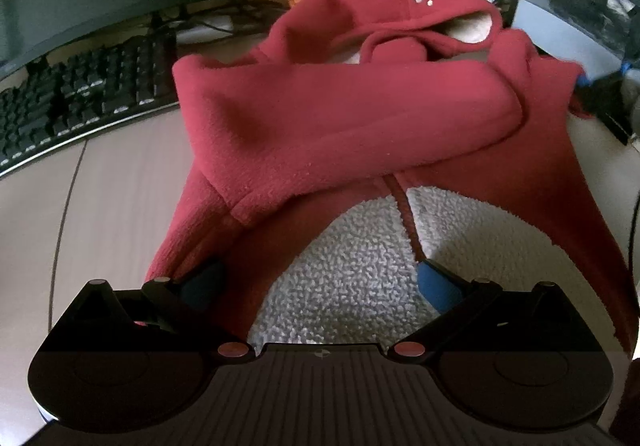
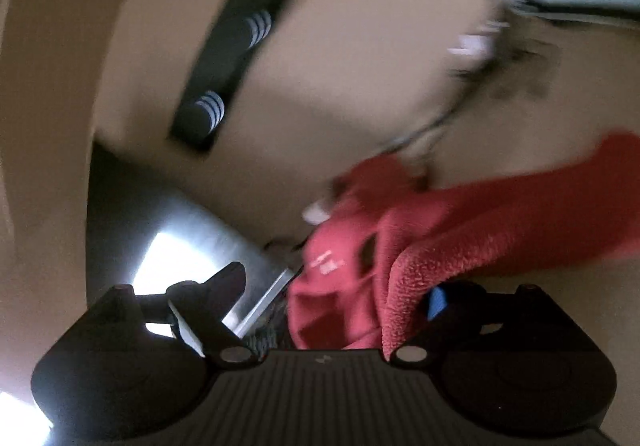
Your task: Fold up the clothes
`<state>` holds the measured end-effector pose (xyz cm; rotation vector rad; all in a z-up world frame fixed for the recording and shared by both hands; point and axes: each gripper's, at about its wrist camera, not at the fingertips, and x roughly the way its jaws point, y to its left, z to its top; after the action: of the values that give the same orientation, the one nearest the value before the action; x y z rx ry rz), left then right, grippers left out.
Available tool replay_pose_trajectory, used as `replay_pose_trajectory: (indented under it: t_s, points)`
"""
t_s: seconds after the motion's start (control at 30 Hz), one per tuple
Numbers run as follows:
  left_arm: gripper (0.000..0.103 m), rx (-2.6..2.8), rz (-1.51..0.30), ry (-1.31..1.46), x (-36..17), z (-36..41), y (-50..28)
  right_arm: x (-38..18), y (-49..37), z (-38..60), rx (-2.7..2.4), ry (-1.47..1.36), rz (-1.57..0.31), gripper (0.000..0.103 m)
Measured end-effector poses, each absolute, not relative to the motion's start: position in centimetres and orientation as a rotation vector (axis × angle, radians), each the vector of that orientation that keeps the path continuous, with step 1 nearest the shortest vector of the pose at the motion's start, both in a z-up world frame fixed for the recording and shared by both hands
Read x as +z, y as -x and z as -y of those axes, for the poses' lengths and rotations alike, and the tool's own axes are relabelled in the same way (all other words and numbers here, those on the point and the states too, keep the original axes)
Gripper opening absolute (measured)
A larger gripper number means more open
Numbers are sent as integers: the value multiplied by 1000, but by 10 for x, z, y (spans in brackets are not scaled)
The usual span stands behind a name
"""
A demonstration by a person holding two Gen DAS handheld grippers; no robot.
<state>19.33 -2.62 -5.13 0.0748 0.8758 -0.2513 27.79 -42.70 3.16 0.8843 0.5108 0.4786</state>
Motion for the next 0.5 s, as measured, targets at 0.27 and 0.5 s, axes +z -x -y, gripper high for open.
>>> replay_pose_trajectory:
  t_s: [0.27,0.5]
  points:
    - [103,-268,-856,-62,-50,22,-181,39,-279,221,608,-147,-790,96]
    - [103,-310,-830,-44,-51,14,-169,61,-262,223,614,-111,-759,99]
